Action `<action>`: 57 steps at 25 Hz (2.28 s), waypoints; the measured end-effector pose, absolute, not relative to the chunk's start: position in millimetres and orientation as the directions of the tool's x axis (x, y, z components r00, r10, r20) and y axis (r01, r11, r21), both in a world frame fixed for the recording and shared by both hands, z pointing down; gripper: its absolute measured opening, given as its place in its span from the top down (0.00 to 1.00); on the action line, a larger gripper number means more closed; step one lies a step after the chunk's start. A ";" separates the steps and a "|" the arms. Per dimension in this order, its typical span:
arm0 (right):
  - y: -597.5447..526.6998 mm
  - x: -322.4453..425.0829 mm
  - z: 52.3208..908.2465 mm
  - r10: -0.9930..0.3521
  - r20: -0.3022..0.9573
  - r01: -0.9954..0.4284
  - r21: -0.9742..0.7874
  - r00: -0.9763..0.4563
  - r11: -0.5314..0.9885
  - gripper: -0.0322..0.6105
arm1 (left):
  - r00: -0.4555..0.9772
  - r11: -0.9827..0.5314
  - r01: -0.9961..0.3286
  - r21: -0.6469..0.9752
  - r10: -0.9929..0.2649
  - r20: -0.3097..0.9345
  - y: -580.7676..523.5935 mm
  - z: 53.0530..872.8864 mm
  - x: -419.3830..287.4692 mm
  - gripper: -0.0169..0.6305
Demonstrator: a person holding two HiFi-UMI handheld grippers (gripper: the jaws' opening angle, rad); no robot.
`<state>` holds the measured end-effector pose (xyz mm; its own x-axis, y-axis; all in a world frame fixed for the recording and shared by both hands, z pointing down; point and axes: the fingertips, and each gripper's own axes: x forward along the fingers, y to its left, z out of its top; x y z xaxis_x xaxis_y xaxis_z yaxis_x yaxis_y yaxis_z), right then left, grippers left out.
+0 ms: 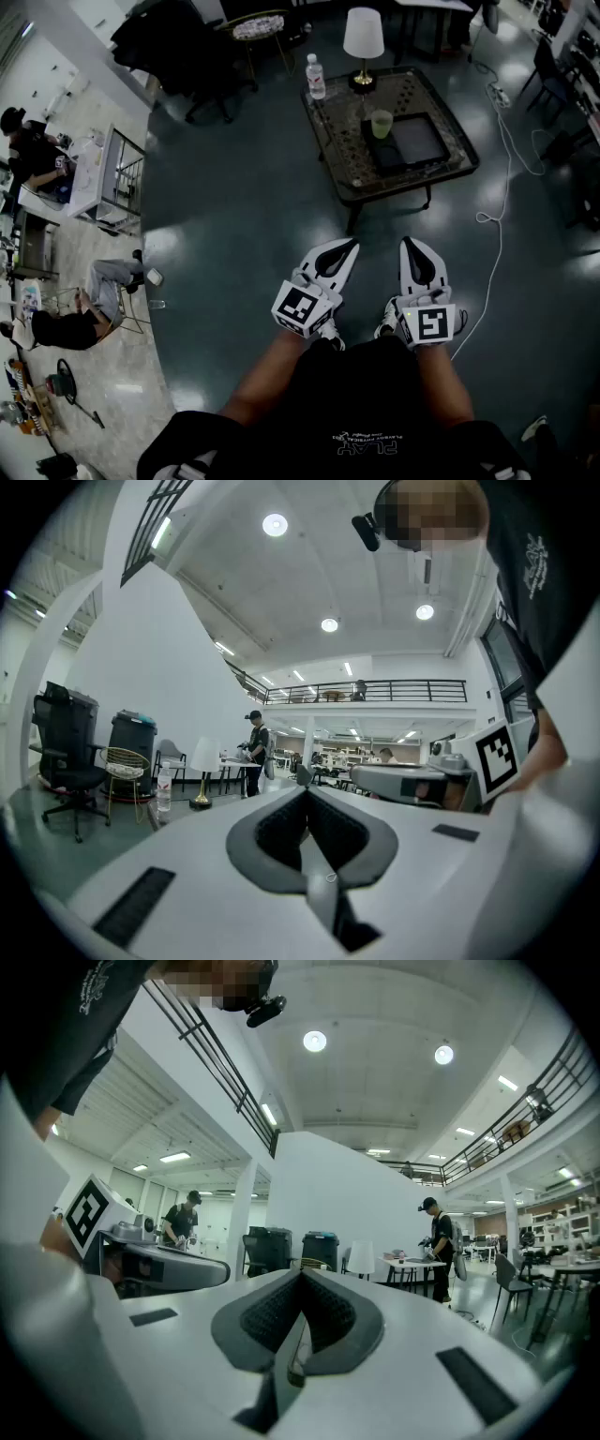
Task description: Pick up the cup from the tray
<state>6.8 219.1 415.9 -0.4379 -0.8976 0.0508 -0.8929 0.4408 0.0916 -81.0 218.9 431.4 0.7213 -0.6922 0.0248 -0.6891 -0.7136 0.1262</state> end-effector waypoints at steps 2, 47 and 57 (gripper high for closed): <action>221.1 -2.9 412.8 -0.897 0.037 -0.893 0.088 -0.440 0.441 0.94 | 0.727 -0.720 -0.684 0.114 -0.685 0.036 221.4 425.2 -87.0 0.96; 161.9 17.9 413.7 -0.900 0.010 -0.899 0.048 -0.435 0.435 0.94 | 0.735 -0.733 -0.678 0.052 -0.676 0.061 143.2 427.3 -63.3 0.96; 89.9 52.4 420.1 -0.866 0.012 -0.865 0.016 -0.501 0.501 0.94 | 0.691 -0.692 -0.721 0.036 -0.713 0.121 82.1 435.0 -24.6 0.96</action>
